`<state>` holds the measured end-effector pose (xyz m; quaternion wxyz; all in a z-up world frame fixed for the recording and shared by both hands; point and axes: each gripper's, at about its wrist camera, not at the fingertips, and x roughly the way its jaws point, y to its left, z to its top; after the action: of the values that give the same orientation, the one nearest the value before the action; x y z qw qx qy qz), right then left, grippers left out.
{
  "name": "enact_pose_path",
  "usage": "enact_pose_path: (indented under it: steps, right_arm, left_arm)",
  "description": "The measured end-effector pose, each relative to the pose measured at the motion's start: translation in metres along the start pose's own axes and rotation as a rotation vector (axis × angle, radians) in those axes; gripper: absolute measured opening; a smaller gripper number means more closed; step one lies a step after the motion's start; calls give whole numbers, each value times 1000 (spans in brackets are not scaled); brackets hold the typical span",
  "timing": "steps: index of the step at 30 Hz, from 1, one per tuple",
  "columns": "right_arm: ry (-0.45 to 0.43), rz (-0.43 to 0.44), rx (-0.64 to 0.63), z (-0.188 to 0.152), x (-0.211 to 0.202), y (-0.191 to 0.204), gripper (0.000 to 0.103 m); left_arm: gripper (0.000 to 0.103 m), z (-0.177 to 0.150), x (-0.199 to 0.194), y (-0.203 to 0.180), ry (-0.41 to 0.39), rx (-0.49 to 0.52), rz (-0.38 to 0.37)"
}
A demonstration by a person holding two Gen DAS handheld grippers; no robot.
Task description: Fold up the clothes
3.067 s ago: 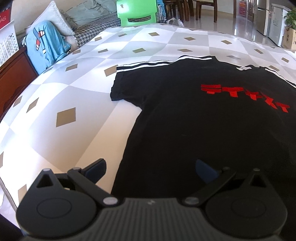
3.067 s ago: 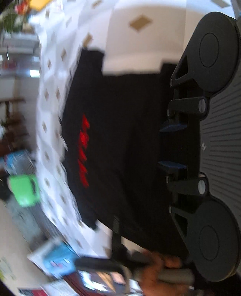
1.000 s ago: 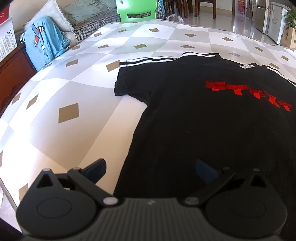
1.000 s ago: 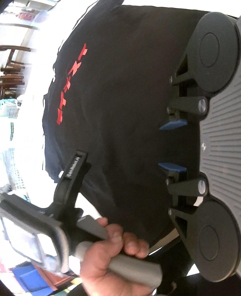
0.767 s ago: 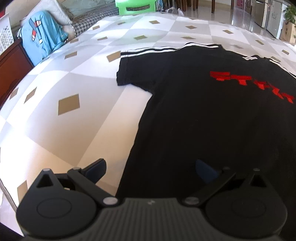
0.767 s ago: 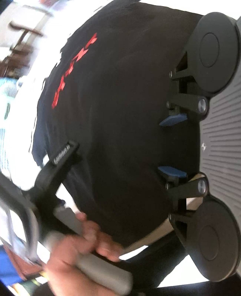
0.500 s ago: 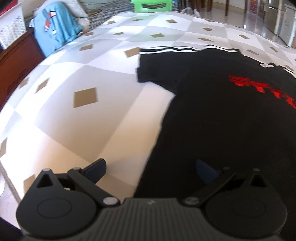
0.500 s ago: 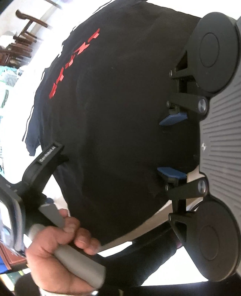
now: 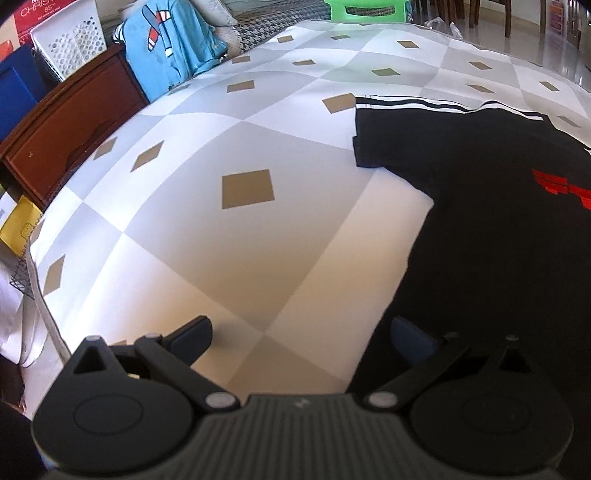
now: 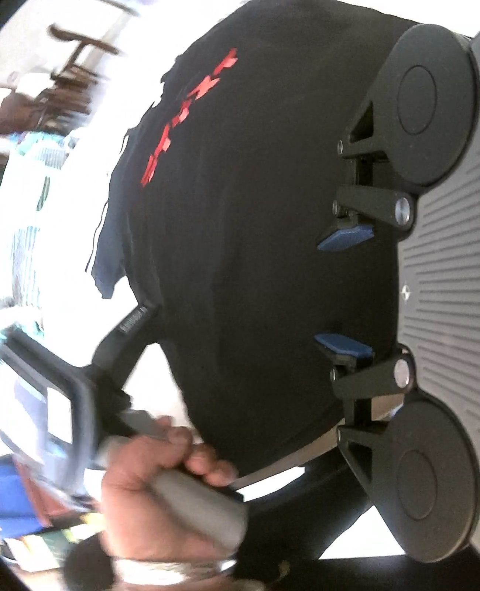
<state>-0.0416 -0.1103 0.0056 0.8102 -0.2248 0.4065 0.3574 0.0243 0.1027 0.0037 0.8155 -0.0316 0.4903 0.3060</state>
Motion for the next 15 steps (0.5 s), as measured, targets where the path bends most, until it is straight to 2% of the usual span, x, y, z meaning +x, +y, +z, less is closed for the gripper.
enact_pose_path:
  steps: [3, 7, 10, 12, 15]
  right_arm:
    - [15, 12, -46, -4, 7, 13, 50]
    - [0, 71, -84, -3, 8, 22, 50]
    - [11, 92, -44, -3, 10, 15, 50]
    - [28, 106, 31, 1, 12, 7, 50]
    - [15, 78, 107, 4, 9, -4, 50]
  left_arm:
    - [103, 2, -2, 6, -14, -23, 26]
    - [103, 5, 1, 20, 0, -98, 25]
    - [103, 5, 3, 23, 15, -119, 17]
    - [103, 5, 2, 20, 15, -113, -2]
    - [103, 4, -4, 10, -4, -88, -37]
